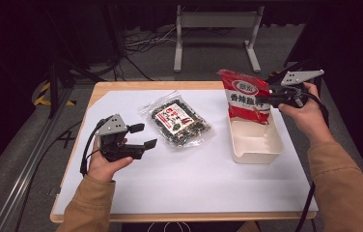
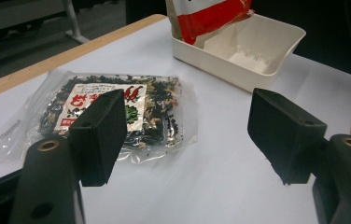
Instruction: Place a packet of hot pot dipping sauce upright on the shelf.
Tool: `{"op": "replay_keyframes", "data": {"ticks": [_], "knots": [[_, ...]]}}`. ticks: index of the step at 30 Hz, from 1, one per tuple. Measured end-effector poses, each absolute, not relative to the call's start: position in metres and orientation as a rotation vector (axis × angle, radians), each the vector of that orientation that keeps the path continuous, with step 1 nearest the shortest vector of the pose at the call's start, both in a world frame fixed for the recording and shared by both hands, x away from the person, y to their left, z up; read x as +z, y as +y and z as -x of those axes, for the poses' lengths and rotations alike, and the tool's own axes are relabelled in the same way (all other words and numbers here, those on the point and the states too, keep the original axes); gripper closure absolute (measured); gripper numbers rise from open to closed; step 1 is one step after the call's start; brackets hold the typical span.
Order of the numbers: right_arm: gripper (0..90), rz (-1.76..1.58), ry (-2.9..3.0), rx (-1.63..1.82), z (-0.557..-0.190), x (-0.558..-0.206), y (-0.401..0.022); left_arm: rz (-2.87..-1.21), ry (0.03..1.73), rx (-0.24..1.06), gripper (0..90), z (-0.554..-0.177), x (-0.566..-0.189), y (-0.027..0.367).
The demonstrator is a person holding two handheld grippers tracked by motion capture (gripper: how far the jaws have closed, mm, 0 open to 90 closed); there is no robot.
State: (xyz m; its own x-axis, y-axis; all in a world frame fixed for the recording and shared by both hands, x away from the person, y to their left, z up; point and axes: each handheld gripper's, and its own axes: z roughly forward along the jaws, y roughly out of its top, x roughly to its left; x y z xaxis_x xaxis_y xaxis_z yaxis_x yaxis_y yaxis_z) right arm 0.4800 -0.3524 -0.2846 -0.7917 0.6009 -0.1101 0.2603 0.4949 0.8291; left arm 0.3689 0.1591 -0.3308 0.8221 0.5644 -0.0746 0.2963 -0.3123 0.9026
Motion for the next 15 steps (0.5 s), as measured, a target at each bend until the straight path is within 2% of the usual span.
{"op": "replay_keyframes", "data": {"ticks": [15], "knots": [[87.8, -0.742, 2.344, 1.121, -0.494, -0.303, -0.352, -1.916, 0.643, 0.311, 29.1, -0.371, -0.332, 0.161]]}}
